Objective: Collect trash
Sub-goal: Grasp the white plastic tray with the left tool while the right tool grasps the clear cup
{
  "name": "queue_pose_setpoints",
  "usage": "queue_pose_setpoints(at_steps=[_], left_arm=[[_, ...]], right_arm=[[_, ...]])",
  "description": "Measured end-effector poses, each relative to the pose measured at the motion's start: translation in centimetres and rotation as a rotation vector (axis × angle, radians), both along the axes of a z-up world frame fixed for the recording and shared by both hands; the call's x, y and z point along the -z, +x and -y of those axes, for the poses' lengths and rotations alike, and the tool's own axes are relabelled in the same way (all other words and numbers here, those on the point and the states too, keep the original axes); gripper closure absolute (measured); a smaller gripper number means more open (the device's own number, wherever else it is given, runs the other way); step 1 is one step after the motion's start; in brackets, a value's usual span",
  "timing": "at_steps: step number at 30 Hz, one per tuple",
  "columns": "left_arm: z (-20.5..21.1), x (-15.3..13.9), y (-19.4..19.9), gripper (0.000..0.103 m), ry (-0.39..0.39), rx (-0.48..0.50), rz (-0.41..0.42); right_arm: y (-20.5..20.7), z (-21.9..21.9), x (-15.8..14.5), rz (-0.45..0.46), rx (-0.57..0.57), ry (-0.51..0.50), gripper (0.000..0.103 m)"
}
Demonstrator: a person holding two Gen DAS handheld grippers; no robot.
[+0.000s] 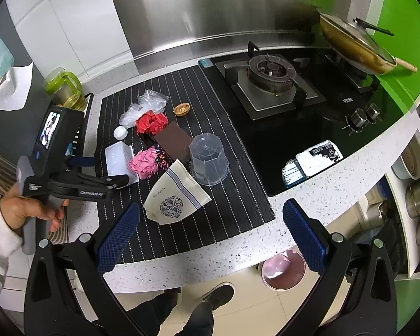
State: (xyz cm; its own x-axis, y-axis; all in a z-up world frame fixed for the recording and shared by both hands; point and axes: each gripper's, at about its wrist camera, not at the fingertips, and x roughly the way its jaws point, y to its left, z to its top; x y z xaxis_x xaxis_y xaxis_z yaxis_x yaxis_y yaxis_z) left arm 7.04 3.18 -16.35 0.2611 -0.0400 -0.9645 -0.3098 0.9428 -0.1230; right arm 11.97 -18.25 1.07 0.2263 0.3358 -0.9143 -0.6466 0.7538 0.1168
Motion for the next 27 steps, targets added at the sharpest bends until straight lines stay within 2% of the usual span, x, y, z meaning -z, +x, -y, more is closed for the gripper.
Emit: queue_pose_setpoints(at_steps=[2,4,9,10,15,21,27], left_arm=[[-0.2,0.5,0.0,0.018,-0.003,-0.018,-0.011],[-0.5,0.8,0.0,0.022,0.000,-0.045,-0.013],[-1.1,1.0,-0.2,0.040,-0.004,-0.068,-0.010],[-1.2,1.0,-0.3,0.048,-0.005,-0.072,-0.011],[-1.5,0.6,-0.6,0.049,-0.020,-0.090,0.006],[-2.3,0.2,-0.9,0.056,-0.037,-0.095,0.020],[-1.5,-1.6,-0.9,0.063,-0.010,-0.057,0.049]], right_arm=[[0.1,0.0,0.2,-0.005,0.000,-0.002,0.003],[0.2,0.0,0.5,-0.012,0.001,-0.001,0.003],[0.5,-0.2,0.9,-0.022,-0.003,-0.001,0.003],[0.6,-0.2,0.9,-0.024,-0.004,0.000,0.003],[0.8,-0.6,0.9,-0.026,-0.007,0.004,0.003],[0.9,-0.9,1.0,-0.027,-0.009,0.005,0.003],[1.1,-1.2,1.3,-0.025,-0.005,0.005,0.003]])
